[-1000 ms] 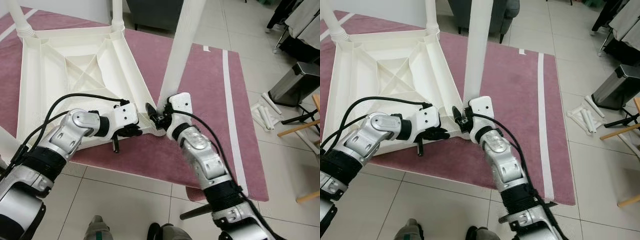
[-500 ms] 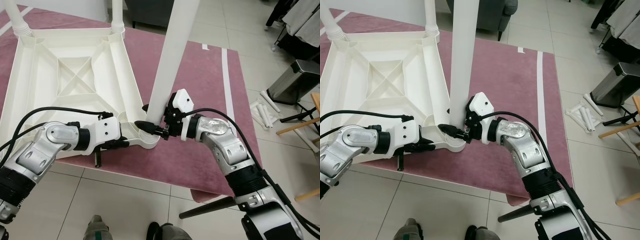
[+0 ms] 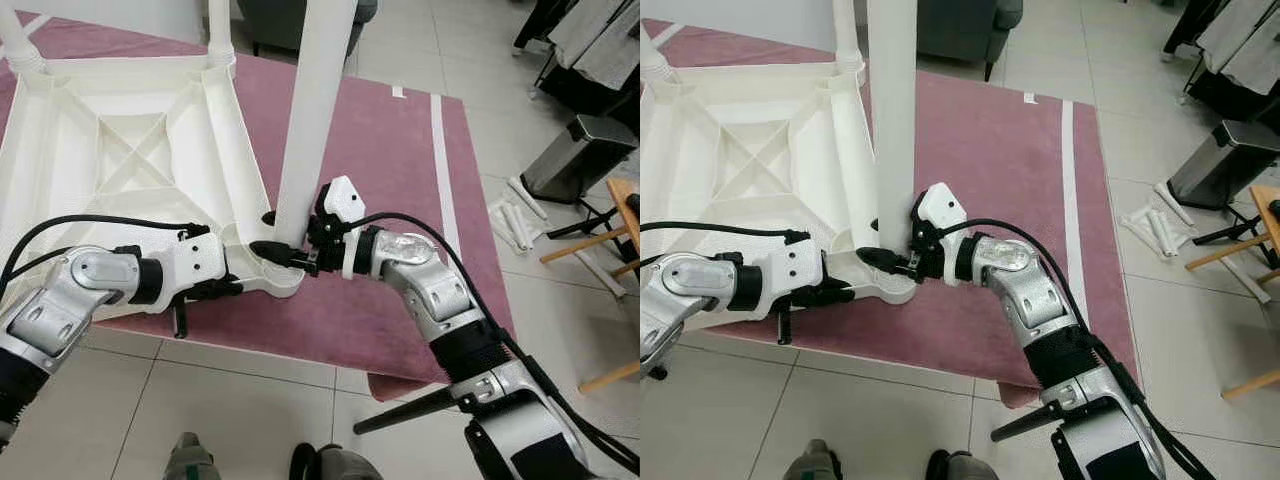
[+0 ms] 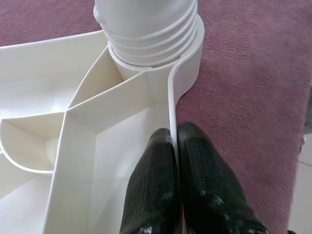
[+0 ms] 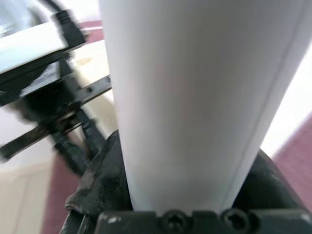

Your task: Building children table

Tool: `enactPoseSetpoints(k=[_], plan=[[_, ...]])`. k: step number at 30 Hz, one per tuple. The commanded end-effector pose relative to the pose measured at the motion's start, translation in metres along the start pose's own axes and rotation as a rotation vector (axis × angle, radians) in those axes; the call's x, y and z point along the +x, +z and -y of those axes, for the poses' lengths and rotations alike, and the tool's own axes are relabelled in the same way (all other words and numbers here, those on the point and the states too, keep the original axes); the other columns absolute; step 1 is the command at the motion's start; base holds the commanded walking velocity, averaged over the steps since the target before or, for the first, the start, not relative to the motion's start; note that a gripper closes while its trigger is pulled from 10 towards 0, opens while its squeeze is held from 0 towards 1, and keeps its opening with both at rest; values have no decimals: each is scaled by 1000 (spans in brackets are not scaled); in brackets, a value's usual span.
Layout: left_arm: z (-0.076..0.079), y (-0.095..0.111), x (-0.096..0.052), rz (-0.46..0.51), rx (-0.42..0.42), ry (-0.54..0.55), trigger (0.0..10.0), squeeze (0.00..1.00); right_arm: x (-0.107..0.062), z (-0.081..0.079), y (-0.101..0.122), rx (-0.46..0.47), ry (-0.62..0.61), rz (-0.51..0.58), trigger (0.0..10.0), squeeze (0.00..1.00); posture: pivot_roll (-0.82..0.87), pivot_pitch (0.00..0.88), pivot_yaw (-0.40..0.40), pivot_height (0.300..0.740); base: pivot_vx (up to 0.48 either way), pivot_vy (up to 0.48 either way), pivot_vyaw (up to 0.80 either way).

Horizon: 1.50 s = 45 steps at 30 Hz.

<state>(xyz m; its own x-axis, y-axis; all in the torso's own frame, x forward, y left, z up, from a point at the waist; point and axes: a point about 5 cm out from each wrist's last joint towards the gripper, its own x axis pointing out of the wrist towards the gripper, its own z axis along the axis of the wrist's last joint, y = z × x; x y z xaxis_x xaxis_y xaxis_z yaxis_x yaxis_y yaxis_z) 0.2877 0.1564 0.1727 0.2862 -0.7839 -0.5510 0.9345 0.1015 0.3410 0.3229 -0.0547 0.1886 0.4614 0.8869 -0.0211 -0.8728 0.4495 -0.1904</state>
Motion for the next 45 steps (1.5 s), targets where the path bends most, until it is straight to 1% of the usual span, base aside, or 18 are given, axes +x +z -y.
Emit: enactPoseSetpoints(k=[1, 3, 5, 6, 7, 9, 12, 15, 18, 22, 23, 27, 28, 31, 32, 37, 41, 45], plan=[[7, 35, 4, 151, 119, -158, 0, 0, -16, 18, -31, 50, -234, -153, 0, 0, 241, 133, -78, 740, 0, 0, 0], [3, 38, 9, 168, 111, -144, 0, 0, -16, 17, -37, 62, -302, -172, 0, 0, 237, 135, -73, 740, 0, 0, 0], [-8, 46, 23, 208, 92, -110, 0, 0, -16, 16, -48, 114, -508, -212, 0, 0, 229, 133, -66, 740, 0, 0, 0], [-8, 46, 23, 208, 92, -110, 0, 0, -16, 16, -48, 114, -508, -212, 0, 0, 229, 133, -66, 740, 0, 0, 0], [-13, 50, 29, 223, 82, -100, 0, 0, -16, 15, -53, 145, -600, -230, 0, 0, 225, 132, -62, 740, 0, 0, 0], [-17, 53, 35, 233, 76, -94, 0, 0, -16, 14, -57, 173, -674, -244, 0, 0, 223, 131, -61, 740, 0, 0, 0], [-17, 53, 35, 233, 76, -94, 0, 0, -16, 14, -57, 173, -674, -244, 0, 0, 223, 131, -61, 740, 0, 0, 0], [-32, 61, 54, 248, 45, -69, 0, 0, -8, -2, -70, 271, -926, -286, 0, 0, 220, 132, -53, 740, 0, 0, 0], [-39, 65, 61, 254, 29, -49, 0, 0, 2, -11, -69, 321, -1014, -286, 0, 0, 220, 132, -53, 740, 0, 0, 0], [-41, 68, 62, 255, 27, -45, 0, 0, 14, -15, -60, 326, -997, -243, 0, 0, 226, 133, -53, 740, 0, 0, 0], [-41, 67, 61, 253, 28, -45, 0, 0, 17, -15, -56, 300, -964, -224, 9451, 0, 226, 134, -53, 740, 0, 0, 0], [-41, 65, 59, 248, 28, -45, 0, 0, 17, -14, -52, 266, -937, -205, 10000, 0, 226, 134, -54, 740, 0, 0, 0], [-40, 62, 58, 245, 28, -48, 0, 0, 17, -13, -48, 242, -915, -184, 10000, 1000, 226, 134, -54, 740, 0, 0, 0], [-39, 60, 57, 240, 28, -51, 0, 0, 17, -12, -45, 224, -884, -162, 10000, 1000, 228, 135, -56, 740, 0, 0, 0], [-37, 56, 54, 229, 38, -70, 0, 0, 18, -10, -34, 197, -795, -101, 10000, 0, 226, 137, -56, 740, 0, 0, 0], [-27, 47, 47, 192, 73, -127, 0, 0, 16, -7, -10, 95, -580, 2, 10000, 0, 224, 138, -55, 740, 0, 0, 0], [-11, 35, 29, 141, 112, -201, 0, 0, -4, 8, 12, -20, -392, 49, 10000, 0, 229, 140, -58, 740, 0, 0, 0], [-1, 29, 17, 109, 128, -235, 0, 0, -16, 16, 20, -87, -281, 45, 10000, 0, 233, 140, -62, 740, 0, 0, 0]])
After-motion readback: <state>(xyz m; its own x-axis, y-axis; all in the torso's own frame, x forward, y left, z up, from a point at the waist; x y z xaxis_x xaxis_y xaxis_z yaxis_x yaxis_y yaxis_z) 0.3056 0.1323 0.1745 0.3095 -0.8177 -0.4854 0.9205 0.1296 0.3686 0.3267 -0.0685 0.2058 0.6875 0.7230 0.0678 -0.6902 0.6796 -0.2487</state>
